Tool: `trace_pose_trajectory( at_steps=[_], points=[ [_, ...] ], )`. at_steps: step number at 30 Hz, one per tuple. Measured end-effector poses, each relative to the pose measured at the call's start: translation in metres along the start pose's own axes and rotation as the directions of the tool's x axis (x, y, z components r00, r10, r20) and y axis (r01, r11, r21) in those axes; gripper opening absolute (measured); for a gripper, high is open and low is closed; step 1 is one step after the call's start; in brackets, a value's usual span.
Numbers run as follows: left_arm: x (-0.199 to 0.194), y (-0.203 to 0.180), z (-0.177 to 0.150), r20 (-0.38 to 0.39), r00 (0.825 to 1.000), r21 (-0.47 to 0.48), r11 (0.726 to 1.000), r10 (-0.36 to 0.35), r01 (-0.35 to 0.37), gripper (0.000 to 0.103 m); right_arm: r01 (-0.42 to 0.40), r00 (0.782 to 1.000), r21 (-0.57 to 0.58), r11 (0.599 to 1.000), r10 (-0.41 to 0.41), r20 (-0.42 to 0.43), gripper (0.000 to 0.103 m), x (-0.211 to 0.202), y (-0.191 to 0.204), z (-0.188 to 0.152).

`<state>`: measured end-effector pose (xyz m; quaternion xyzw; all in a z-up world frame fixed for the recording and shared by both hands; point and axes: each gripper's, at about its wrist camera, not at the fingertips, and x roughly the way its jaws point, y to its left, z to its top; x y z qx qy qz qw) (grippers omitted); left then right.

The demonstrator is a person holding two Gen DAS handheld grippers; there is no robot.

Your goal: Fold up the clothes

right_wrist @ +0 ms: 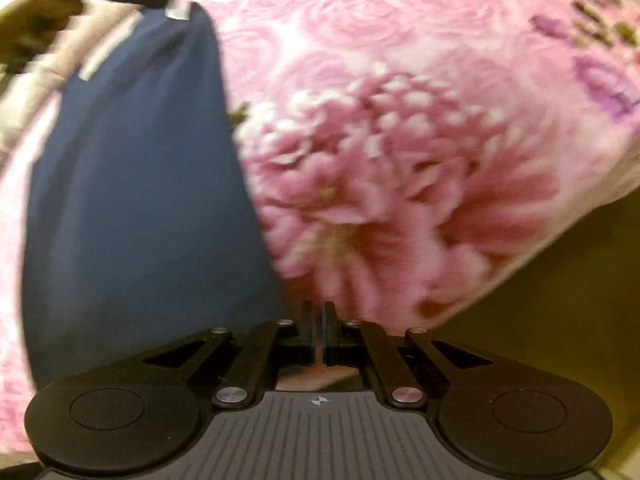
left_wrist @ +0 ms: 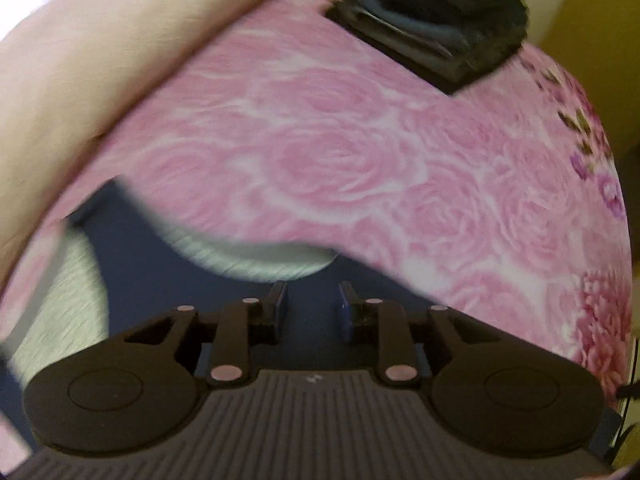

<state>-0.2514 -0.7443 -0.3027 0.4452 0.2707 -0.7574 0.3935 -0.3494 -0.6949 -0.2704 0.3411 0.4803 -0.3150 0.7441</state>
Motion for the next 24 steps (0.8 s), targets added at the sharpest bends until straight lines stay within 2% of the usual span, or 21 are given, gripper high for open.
trace_pose_trajectory(
  at_steps=[3,5,7,10,12,15,16,17,18,19,24],
  points=[
    [-0.050,0.024,-0.048,0.021,0.997,-0.145,0.987,0.080,-0.076,0.027,0.017,1.000,-0.034,0.999,-0.018,-0.010,0.000,-0.002,0.002,0.003],
    [-0.081,0.036,-0.087,0.014,0.989,-0.246,0.959,0.148,-0.140,0.029,0.028,0.999,-0.057,0.998,-0.029,-0.016,0.000,-0.004,0.003,0.005],
    [-0.114,0.046,-0.136,-0.018,0.978,-0.366,0.909,0.210,-0.202,0.029,0.000,1.000,-0.116,0.993,-0.001,-0.012,0.000,-0.005,0.015,0.016],
    [-0.159,0.047,-0.218,-0.086,0.956,-0.541,0.792,0.282,-0.282,0.029,-0.055,0.998,-0.223,0.973,0.053,-0.016,0.000,0.001,0.042,0.034],
    [-0.180,0.034,-0.273,-0.145,0.945,-0.620,0.717,0.294,-0.319,0.029,-0.104,0.995,-0.297,0.949,0.099,-0.031,0.000,0.010,0.066,0.045],
    [-0.192,-0.002,-0.340,-0.207,0.939,-0.691,0.639,0.274,-0.338,0.029,-0.161,0.987,-0.404,0.901,0.146,-0.067,0.000,0.024,0.103,0.055],
    [-0.192,-0.015,-0.358,-0.209,0.946,-0.722,0.613,0.249,-0.321,0.029,-0.177,0.984,-0.437,0.882,0.156,-0.082,0.006,0.029,0.116,0.056],
    [-0.192,-0.028,-0.376,-0.208,0.952,-0.751,0.587,0.223,-0.301,0.029,-0.192,0.981,-0.470,0.862,0.166,-0.097,0.037,0.033,0.130,0.056],
    [-0.190,-0.040,-0.389,-0.201,0.959,-0.771,0.571,0.200,-0.281,0.029,-0.201,0.979,-0.493,0.846,0.175,-0.099,0.059,0.034,0.141,0.052],
    [-0.186,-0.052,-0.398,-0.187,0.967,-0.787,0.562,0.173,-0.253,0.029,-0.211,0.977,-0.516,0.830,0.185,-0.102,0.070,0.035,0.153,0.048],
    [-0.166,-0.102,-0.437,-0.098,0.994,-0.851,0.513,0.049,-0.109,0.029,-0.244,0.970,-0.597,0.764,0.197,-0.145,0.070,0.039,0.203,0.015]
  ],
)
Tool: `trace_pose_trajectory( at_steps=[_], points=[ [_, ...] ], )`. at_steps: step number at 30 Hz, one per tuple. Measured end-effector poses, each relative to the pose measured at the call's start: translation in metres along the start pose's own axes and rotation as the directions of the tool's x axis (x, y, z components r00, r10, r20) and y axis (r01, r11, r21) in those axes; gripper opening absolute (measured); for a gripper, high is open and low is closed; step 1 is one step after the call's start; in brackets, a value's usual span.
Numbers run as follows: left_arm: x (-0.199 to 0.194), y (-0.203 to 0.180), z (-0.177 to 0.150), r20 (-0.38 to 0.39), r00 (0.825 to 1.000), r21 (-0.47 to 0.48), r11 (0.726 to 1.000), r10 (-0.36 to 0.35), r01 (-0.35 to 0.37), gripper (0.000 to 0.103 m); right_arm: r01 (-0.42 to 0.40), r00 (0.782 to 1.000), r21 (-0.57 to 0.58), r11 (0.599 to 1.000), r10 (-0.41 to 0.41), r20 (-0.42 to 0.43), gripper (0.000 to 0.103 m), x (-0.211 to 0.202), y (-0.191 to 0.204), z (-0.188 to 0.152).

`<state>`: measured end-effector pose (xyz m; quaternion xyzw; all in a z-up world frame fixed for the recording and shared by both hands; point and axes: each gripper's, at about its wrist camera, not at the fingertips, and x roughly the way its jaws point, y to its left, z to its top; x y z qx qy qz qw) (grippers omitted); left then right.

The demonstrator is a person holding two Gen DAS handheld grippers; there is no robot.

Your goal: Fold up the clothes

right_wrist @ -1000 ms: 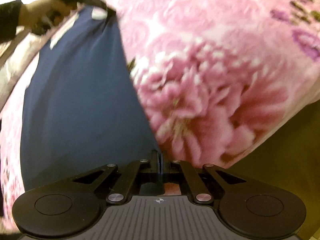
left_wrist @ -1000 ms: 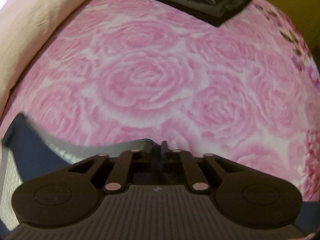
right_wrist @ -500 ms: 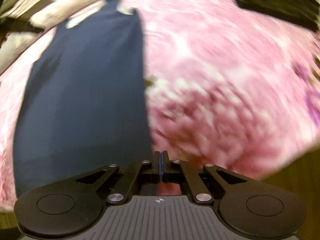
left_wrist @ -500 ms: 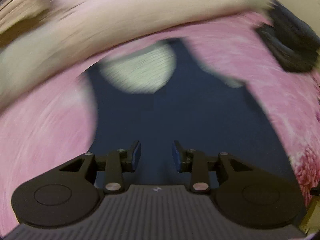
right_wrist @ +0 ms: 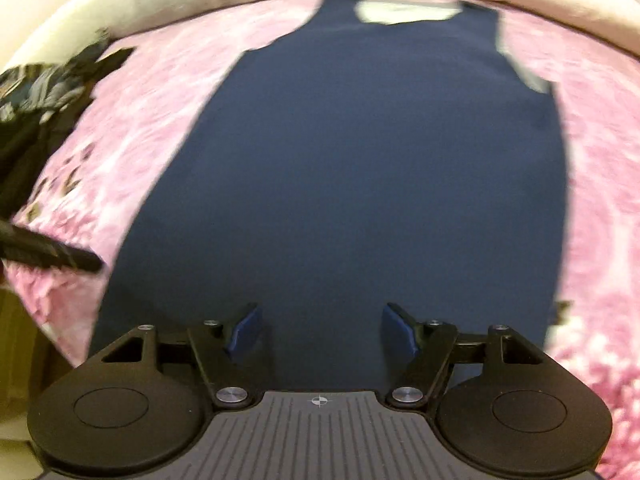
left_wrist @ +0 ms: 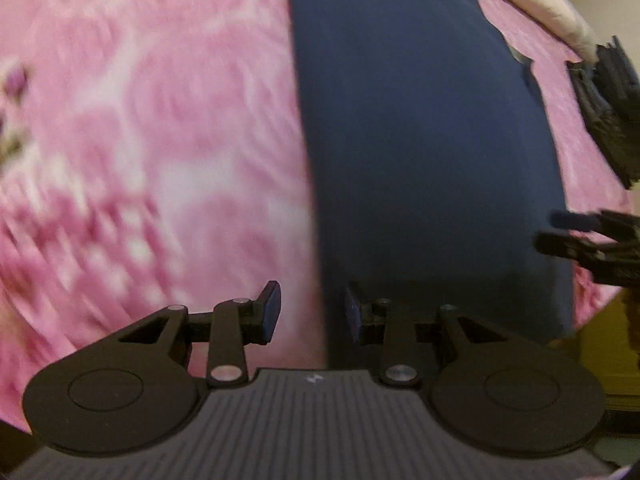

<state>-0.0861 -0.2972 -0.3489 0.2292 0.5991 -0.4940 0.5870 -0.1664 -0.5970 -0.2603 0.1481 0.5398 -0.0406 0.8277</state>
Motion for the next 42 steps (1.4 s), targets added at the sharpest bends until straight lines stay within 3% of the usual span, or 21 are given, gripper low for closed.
trace_pose_trajectory(
  at_steps=[6,8,9,12,14,17,19,21,23,24,25,26,27,29,30,32,34,37,40,42],
  points=[
    [0.007,0.009,-0.037,0.012,0.990,-0.045,0.989,-0.137,0.138,0.024,0.048,0.996,-0.009,0.999,-0.048,-0.081,0.070,0.025,0.038,-0.009],
    [0.008,0.006,-0.041,0.012,0.987,-0.006,0.987,-0.163,0.163,0.003,0.077,0.992,0.009,0.997,-0.076,-0.105,0.070,0.032,0.041,-0.012],
    [0.005,0.005,-0.042,0.027,0.985,0.008,0.985,-0.173,0.173,0.002,0.087,0.991,-0.002,0.996,-0.087,-0.106,0.070,0.033,0.046,-0.011],
    [-0.001,0.016,-0.034,0.062,0.969,-0.010,0.971,-0.239,0.240,0.000,0.075,0.992,-0.099,0.992,-0.085,-0.096,0.070,0.032,0.065,-0.011],
    [-0.004,0.023,-0.027,0.076,0.957,-0.010,0.960,-0.280,0.281,0.000,0.026,0.993,-0.234,0.972,-0.052,-0.106,0.070,0.032,0.086,-0.016],
    [-0.005,0.030,-0.013,0.093,0.933,-0.006,0.937,-0.348,0.350,0.000,-0.050,0.992,-0.431,0.901,-0.005,-0.124,0.070,0.039,0.122,-0.033],
    [-0.006,0.031,-0.005,0.100,0.922,-0.007,0.926,-0.374,0.377,0.000,-0.077,0.993,-0.548,0.833,0.014,-0.119,0.070,0.045,0.146,-0.044],
    [-0.007,0.022,0.001,0.100,0.925,0.002,0.930,-0.367,0.368,0.000,-0.052,0.997,-0.650,0.758,0.007,-0.071,0.070,0.051,0.165,-0.055],
    [-0.010,0.008,0.005,0.104,0.927,0.017,0.932,-0.361,0.361,0.000,0.022,1.000,-0.706,0.708,-0.027,0.005,0.070,0.056,0.176,-0.058],
    [-0.012,0.001,0.006,0.108,0.926,0.021,0.932,-0.361,0.361,0.000,0.030,1.000,-0.666,0.745,-0.023,0.019,0.070,0.053,0.169,-0.053],
    [-0.023,0.006,-0.006,0.115,0.928,0.021,0.935,-0.355,0.355,0.005,0.037,0.999,-0.624,0.781,-0.020,0.034,0.059,0.049,0.162,-0.047],
    [-0.028,0.003,-0.011,0.134,0.929,0.025,0.939,-0.344,0.344,0.016,0.042,0.999,-0.579,0.814,-0.017,0.049,0.037,0.045,0.155,-0.042],
    [-0.034,0.001,-0.015,0.153,0.931,0.029,0.943,-0.332,0.332,0.021,0.047,0.998,-0.532,0.845,-0.015,0.064,0.031,0.041,0.148,-0.036],
    [-0.042,0.000,-0.022,0.194,0.933,0.019,0.952,-0.302,0.304,0.027,-0.011,0.997,-0.305,0.952,0.033,0.066,0.019,0.027,0.107,-0.018],
    [-0.044,0.002,-0.025,0.202,0.935,0.007,0.955,-0.293,0.298,0.026,-0.042,0.996,-0.184,0.982,0.056,0.072,0.018,0.020,0.086,-0.009],
    [-0.047,0.006,-0.032,0.207,0.939,-0.012,0.959,-0.274,0.282,0.026,-0.065,0.996,0.068,0.996,0.060,0.071,0.000,0.020,0.042,0.000],
    [-0.043,0.002,-0.034,0.195,0.950,0.009,0.969,-0.243,0.246,0.026,-0.084,0.995,0.314,0.946,0.065,0.071,0.000,0.020,-0.002,0.009],
    [-0.035,-0.003,-0.037,0.180,0.963,0.032,0.979,-0.203,0.200,0.029,-0.075,0.996,0.406,0.911,0.052,0.068,0.000,0.019,-0.032,0.017],
    [-0.021,-0.010,-0.037,0.172,0.968,0.031,0.984,-0.180,0.177,0.030,-0.082,0.997,0.208,0.975,0.077,0.030,0.000,0.024,-0.002,0.009],
    [-0.016,-0.008,-0.038,0.176,0.974,0.012,0.989,-0.145,0.145,0.030,-0.090,0.996,0.070,0.994,0.090,0.001,0.000,0.027,0.018,0.003]
  ],
)
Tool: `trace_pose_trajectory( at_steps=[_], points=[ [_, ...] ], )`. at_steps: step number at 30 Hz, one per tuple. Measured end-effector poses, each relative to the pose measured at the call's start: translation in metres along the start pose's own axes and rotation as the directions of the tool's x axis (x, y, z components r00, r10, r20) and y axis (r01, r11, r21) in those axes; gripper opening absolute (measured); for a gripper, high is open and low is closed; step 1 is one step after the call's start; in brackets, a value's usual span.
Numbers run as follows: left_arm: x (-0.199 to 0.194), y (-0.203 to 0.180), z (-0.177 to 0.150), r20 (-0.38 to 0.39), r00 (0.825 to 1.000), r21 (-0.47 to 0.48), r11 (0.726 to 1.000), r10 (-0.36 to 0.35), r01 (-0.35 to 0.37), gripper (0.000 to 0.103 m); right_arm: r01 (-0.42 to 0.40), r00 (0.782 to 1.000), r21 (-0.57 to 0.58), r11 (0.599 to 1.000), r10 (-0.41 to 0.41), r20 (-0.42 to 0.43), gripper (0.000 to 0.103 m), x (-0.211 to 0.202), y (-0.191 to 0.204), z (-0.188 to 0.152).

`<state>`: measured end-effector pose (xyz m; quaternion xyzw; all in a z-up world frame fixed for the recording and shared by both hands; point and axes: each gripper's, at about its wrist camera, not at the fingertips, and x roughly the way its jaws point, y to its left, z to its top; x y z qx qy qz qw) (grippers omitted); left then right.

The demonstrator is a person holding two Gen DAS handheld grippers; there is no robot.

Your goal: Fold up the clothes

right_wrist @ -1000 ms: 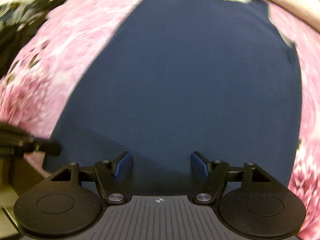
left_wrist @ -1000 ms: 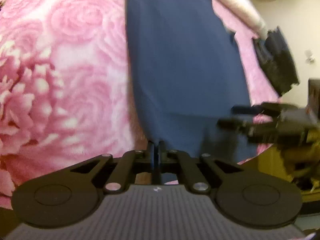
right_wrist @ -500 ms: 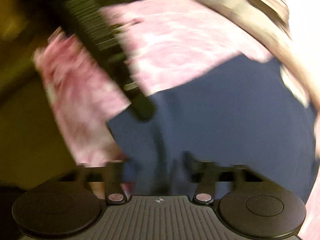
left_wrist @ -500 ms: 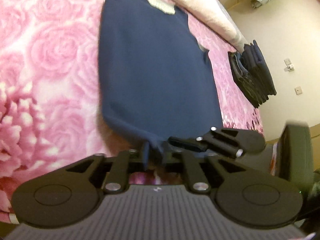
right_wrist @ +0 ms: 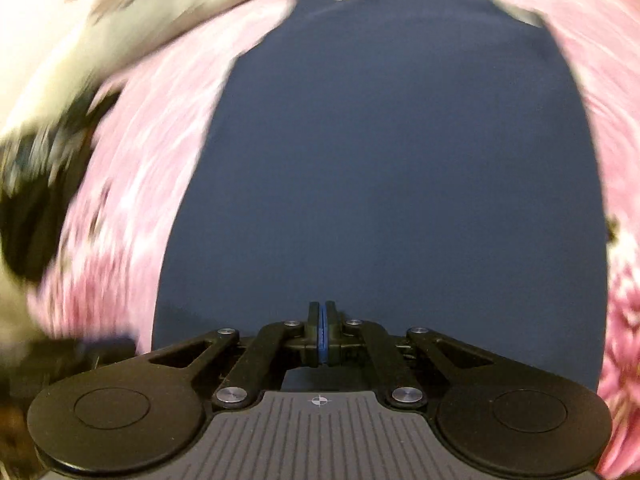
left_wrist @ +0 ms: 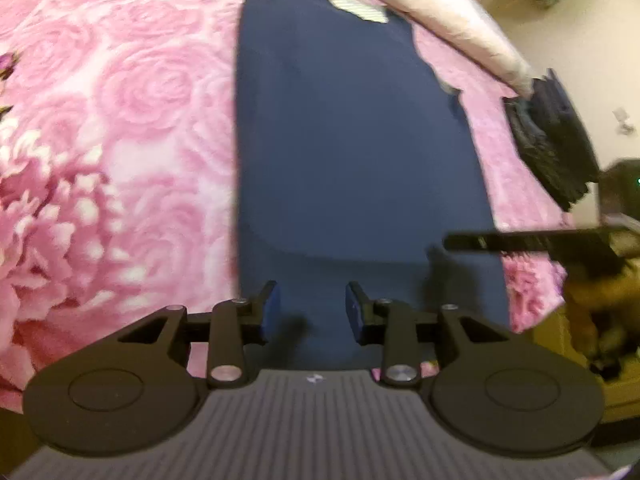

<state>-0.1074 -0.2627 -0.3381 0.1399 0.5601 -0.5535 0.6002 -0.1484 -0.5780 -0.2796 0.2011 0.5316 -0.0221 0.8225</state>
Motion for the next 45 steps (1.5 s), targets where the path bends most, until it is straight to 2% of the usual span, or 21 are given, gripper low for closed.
trace_pose_trajectory(
  at_steps=[3,4,5,6,7,12,14,15,16,17,18,21,23,24,25,27,28,32,38,42,45],
  points=[
    [-0.005,0.015,-0.003,0.016,0.998,-0.045,0.997,0.061,-0.060,0.030,-0.017,0.999,-0.207,0.978,0.008,-0.046,0.001,0.007,0.029,-0.010],
    [-0.010,0.021,-0.004,0.022,0.997,-0.060,0.995,0.079,-0.077,0.030,-0.025,0.998,-0.274,0.961,0.008,-0.061,0.013,0.010,0.039,-0.014],
    [-0.015,0.027,-0.005,0.027,0.995,-0.075,0.993,0.096,-0.094,0.030,-0.033,0.997,-0.339,0.940,0.008,-0.076,0.053,0.012,0.048,-0.017],
    [-0.020,0.033,-0.006,0.026,0.993,-0.081,0.991,0.112,-0.109,0.030,-0.043,0.996,-0.403,0.914,0.006,-0.091,0.071,0.015,0.058,-0.021],
    [-0.024,0.038,-0.008,0.025,0.992,-0.086,0.988,0.128,-0.125,0.030,-0.058,0.996,-0.469,0.881,0.018,-0.088,0.075,0.018,0.069,-0.027],
    [-0.038,0.062,-0.022,0.011,0.984,-0.105,0.978,0.180,-0.177,0.031,-0.020,0.999,-0.732,0.681,-0.011,-0.037,0.070,0.041,0.123,-0.060],
    [-0.040,0.068,-0.027,0.007,0.983,-0.112,0.977,0.185,-0.183,0.031,0.024,0.997,-0.808,0.588,-0.070,-0.021,0.054,0.053,0.132,-0.074],
    [-0.041,0.069,-0.030,0.005,0.983,-0.116,0.976,0.185,-0.183,0.031,0.043,0.995,-0.838,0.545,-0.103,-0.016,0.053,0.057,0.133,-0.083],
    [-0.041,0.069,-0.032,0.005,0.984,-0.115,0.977,0.181,-0.179,0.031,0.044,0.993,-0.855,0.516,-0.115,-0.019,0.044,0.058,0.131,-0.089],
    [-0.041,0.068,-0.034,0.004,0.984,-0.114,0.978,0.176,-0.174,0.031,0.052,0.995,-0.790,0.611,-0.102,-0.014,0.009,0.048,0.114,-0.080],
    [-0.042,0.068,-0.036,0.003,0.985,-0.113,0.979,0.171,-0.170,0.031,0.058,0.996,-0.714,0.698,-0.090,-0.007,0.001,0.038,0.098,-0.071],
    [-0.039,0.050,-0.034,0.017,0.991,-0.086,0.988,0.132,-0.130,0.031,0.063,0.998,-0.433,0.899,-0.059,0.022,0.002,0.008,0.048,-0.044],
    [-0.038,0.036,-0.032,0.030,0.995,-0.062,0.993,0.099,-0.097,0.031,0.053,0.998,-0.215,0.975,-0.044,0.046,0.001,-0.013,0.015,-0.025],
    [-0.035,0.028,-0.028,0.037,0.996,-0.055,0.996,0.078,-0.076,0.031,0.045,0.997,-0.101,0.994,-0.039,0.059,0.001,-0.023,-0.002,-0.016],
    [-0.033,0.020,-0.025,0.045,0.997,-0.049,0.997,0.056,-0.054,0.032,0.035,0.997,0.014,0.999,-0.036,0.073,0.001,-0.033,-0.018,-0.007],
    [-0.024,0.004,-0.018,0.057,0.998,-0.040,0.999,0.021,-0.019,0.034,0.008,0.994,0.241,0.971,-0.034,0.101,0.001,-0.053,-0.052,0.011],
    [-0.019,-0.004,-0.015,0.063,0.998,-0.035,0.999,0.004,-0.002,0.034,0.018,0.994,0.281,0.960,-0.047,0.096,0.001,-0.059,-0.067,0.011],
    [0.000,-0.032,0.001,0.082,0.995,-0.013,0.999,-0.049,0.050,0.035,0.025,0.997,0.314,0.949,-0.046,0.060,0.001,-0.066,-0.097,0.012],
    [0.023,-0.059,0.035,0.096,0.992,0.027,0.997,-0.080,0.077,0.035,-0.018,0.998,0.331,0.943,-0.002,0.059,0.001,-0.052,-0.100,0.006],
    [0.041,-0.081,0.058,0.070,0.989,0.066,0.990,-0.128,0.124,0.035,-0.092,0.994,0.377,0.922,0.064,0.086,0.001,-0.063,-0.105,-0.007],
    [0.047,-0.102,0.055,0.018,0.987,0.162,0.975,-0.158,0.153,0.035,-0.173,0.983,0.440,0.881,0.130,0.126,0.001,-0.072,-0.117,-0.016]
  ],
)
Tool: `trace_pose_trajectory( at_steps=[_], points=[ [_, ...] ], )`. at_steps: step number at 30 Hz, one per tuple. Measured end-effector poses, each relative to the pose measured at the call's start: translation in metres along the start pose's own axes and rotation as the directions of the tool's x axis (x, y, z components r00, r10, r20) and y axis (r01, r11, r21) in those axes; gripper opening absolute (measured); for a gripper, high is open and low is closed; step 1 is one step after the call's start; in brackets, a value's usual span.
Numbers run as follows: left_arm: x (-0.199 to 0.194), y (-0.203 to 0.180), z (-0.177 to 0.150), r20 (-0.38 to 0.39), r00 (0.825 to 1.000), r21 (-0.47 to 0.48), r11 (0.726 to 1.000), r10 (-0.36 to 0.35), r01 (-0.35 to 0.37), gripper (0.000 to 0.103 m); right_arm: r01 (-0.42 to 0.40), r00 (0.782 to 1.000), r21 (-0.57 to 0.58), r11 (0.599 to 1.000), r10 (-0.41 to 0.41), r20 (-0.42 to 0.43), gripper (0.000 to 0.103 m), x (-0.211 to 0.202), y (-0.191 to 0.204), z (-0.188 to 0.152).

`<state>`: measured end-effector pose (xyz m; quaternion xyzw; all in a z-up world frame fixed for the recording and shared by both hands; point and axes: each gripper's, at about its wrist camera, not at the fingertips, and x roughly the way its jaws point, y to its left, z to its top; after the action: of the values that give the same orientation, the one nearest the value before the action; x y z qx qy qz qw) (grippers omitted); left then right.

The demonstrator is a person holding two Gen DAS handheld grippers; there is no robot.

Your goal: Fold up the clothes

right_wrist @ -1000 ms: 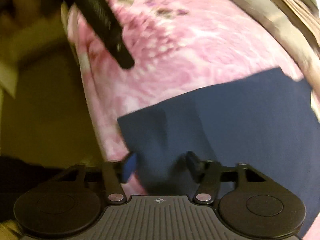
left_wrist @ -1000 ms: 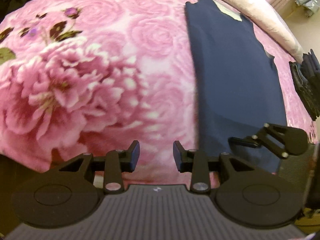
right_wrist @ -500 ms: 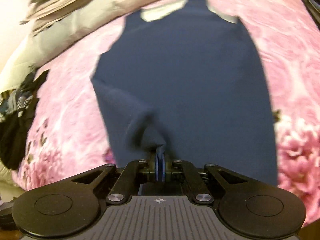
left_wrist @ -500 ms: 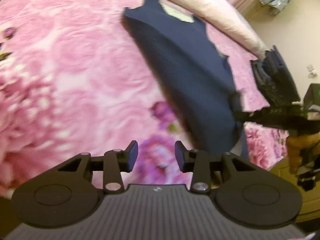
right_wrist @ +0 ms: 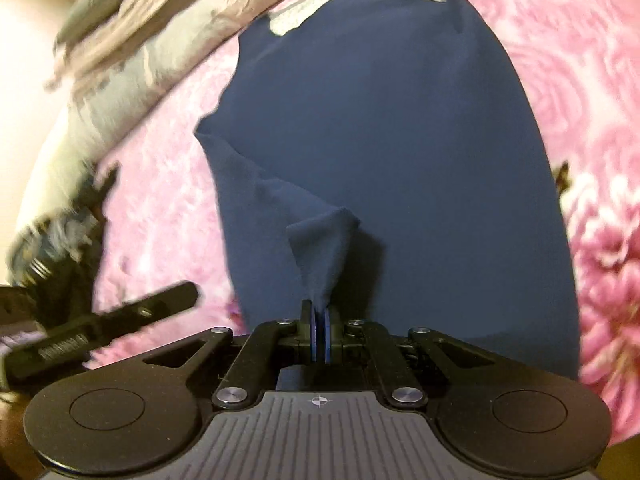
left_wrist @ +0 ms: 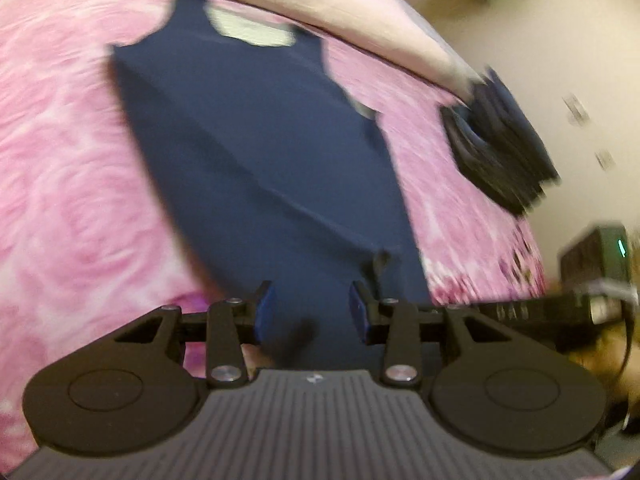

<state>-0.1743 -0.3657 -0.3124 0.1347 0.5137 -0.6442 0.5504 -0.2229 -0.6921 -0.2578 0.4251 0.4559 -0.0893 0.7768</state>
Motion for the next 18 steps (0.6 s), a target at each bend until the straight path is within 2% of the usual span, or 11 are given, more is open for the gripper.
trace_pose_trajectory(
  at_steps=[3,5,7,8,11,12,14,15,18],
  points=[
    [0.008,-0.024,-0.007,-0.060,0.998,0.116,0.993,-0.023,0.030,0.035,-0.107,0.994,0.084,0.991,0.107,0.012,0.001,-0.007,-0.012,0.000],
    [0.014,-0.038,-0.019,-0.102,0.995,0.191,0.981,-0.018,0.038,0.035,-0.192,0.981,0.149,0.970,0.190,0.023,0.002,-0.007,-0.020,0.004],
    [0.024,-0.050,-0.028,-0.119,0.993,0.243,0.970,0.001,0.028,0.035,-0.218,0.976,0.184,0.958,0.217,0.025,0.002,-0.010,-0.030,0.008],
    [0.030,-0.057,-0.032,-0.126,0.992,0.269,0.963,0.011,0.023,0.035,-0.230,0.973,0.202,0.952,0.230,0.027,0.002,-0.011,-0.035,0.010],
    [0.046,-0.070,-0.037,-0.119,0.991,0.301,0.954,0.058,-0.019,0.035,-0.144,0.990,0.180,0.973,0.142,0.020,0.004,-0.012,-0.041,0.015],
    [0.051,-0.074,-0.038,-0.116,0.990,0.313,0.949,0.078,-0.038,0.035,-0.110,0.994,0.162,0.981,0.108,0.021,0.015,-0.013,-0.042,0.017],
    [0.059,-0.082,-0.042,-0.108,0.987,0.354,0.932,0.118,-0.073,0.035,-0.051,0.998,0.112,0.992,0.048,0.032,0.062,-0.017,-0.042,0.020],
    [0.063,-0.087,-0.044,-0.105,0.985,0.384,0.919,0.137,-0.087,0.035,-0.026,0.999,0.081,0.996,0.023,0.042,0.065,-0.019,-0.042,0.021],
    [0.071,-0.102,-0.053,-0.086,0.975,0.485,0.863,0.205,-0.138,0.035,0.020,0.999,-0.007,1.000,-0.020,0.032,0.065,-0.015,-0.037,0.019]
  ],
)
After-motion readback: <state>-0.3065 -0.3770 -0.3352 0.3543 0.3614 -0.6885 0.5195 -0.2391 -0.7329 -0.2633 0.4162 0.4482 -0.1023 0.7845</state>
